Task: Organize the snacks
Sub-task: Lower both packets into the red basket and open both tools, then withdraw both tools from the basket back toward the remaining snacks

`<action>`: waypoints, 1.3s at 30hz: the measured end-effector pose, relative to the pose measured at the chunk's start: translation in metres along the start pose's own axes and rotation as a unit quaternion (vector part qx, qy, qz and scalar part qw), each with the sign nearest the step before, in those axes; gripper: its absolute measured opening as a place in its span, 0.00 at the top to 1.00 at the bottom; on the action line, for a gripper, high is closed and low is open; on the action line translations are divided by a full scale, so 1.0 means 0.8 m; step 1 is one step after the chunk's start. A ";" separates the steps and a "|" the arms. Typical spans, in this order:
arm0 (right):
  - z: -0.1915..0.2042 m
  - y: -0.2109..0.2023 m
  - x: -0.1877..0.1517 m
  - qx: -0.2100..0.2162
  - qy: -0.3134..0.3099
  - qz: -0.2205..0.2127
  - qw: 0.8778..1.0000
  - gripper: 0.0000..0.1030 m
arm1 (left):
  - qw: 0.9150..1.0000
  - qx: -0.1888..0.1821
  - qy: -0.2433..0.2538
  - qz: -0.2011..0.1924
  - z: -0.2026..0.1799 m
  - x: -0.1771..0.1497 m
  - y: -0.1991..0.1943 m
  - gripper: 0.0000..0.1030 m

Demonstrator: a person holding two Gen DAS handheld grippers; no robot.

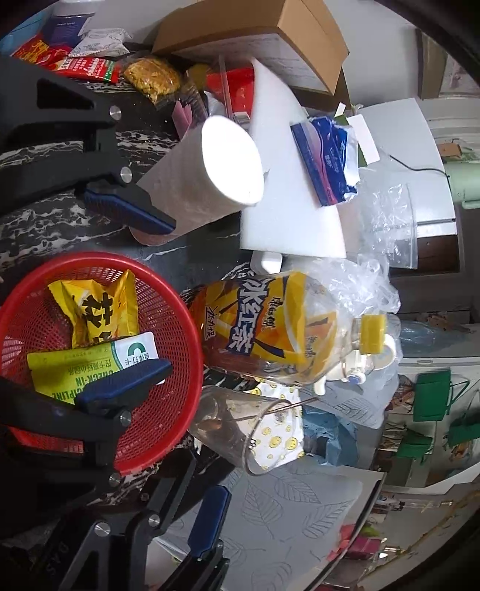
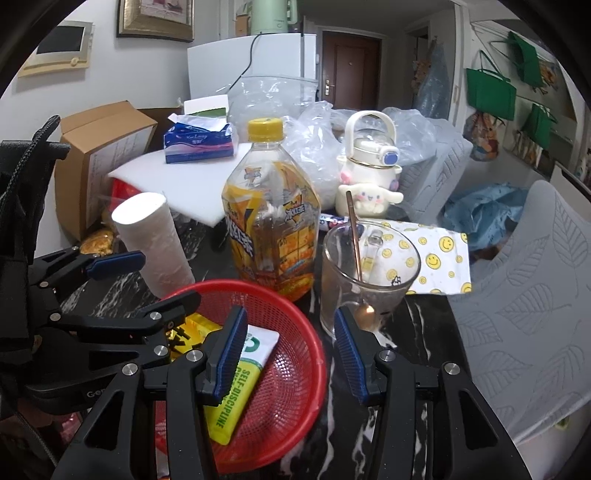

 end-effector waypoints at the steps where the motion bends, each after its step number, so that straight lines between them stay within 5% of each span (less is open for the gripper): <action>1: 0.000 -0.003 0.000 0.000 0.001 -0.001 1.000 0.53 | 1.000 0.001 0.000 -0.001 0.001 0.000 -0.005 0.33; 21: 0.026 -0.122 0.007 0.009 0.004 -0.065 0.998 0.53 | 0.996 0.048 -0.010 -0.075 0.013 0.006 -0.160 0.33; 39: 0.052 -0.194 -0.067 0.017 0.011 -0.069 0.997 0.50 | 0.995 0.050 -0.004 -0.082 -0.011 -0.078 -0.245 0.33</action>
Point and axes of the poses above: each gripper's, at about its wrist camera, not at the fingertips, and y roughly the way its jaws point, z to its left, x to its top, the point moved 8 cm from there along y, roughly the way its jaws point, and after that the axes turned 11 degrees about y, right-handed, at the moved point
